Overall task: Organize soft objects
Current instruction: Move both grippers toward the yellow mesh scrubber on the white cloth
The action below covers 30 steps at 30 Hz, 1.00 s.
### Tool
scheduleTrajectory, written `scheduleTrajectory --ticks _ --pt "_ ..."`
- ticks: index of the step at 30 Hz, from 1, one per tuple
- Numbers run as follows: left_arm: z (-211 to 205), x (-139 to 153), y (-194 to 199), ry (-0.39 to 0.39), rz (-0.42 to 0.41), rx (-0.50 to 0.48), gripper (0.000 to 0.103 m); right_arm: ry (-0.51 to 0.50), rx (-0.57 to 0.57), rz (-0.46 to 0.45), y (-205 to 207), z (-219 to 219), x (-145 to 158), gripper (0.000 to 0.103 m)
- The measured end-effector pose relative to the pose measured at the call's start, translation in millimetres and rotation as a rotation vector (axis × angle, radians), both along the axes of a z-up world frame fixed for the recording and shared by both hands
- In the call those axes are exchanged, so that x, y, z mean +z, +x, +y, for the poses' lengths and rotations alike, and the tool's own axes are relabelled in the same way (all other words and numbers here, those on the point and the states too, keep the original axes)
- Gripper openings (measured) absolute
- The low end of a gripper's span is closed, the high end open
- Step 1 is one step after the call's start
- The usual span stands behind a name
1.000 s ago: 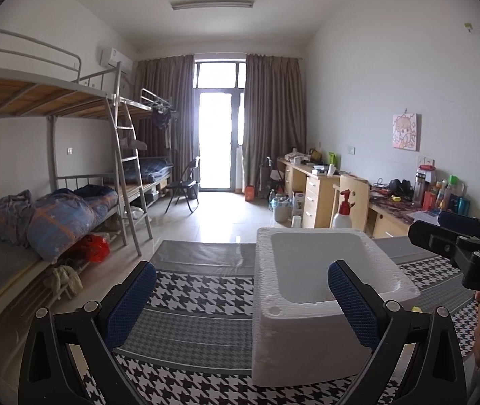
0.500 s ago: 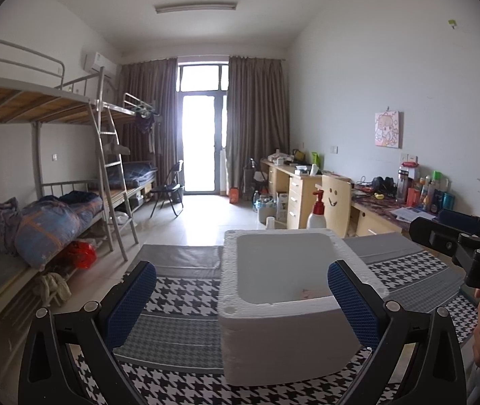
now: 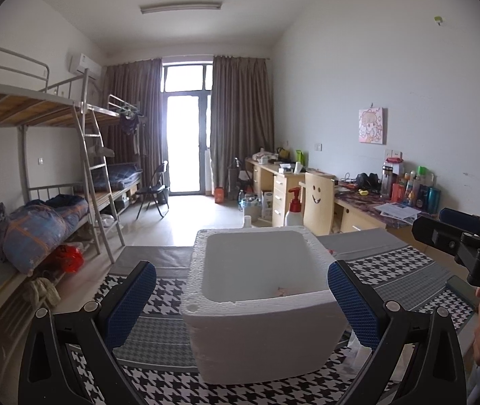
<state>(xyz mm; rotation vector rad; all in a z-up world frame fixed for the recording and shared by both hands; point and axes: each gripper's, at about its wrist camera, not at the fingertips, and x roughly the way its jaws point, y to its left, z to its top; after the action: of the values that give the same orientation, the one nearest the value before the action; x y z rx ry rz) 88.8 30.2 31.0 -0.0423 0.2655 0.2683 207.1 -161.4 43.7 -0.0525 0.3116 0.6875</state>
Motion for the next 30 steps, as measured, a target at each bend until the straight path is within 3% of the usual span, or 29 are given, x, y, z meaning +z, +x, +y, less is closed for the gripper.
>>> scheduleTrajectory --ticks 30 --pt "-27.4 -7.4 9.6 -0.008 0.027 -0.127 0.102 -0.003 -0.091 0.013 -0.2 -37.2 -9.9 0.097"
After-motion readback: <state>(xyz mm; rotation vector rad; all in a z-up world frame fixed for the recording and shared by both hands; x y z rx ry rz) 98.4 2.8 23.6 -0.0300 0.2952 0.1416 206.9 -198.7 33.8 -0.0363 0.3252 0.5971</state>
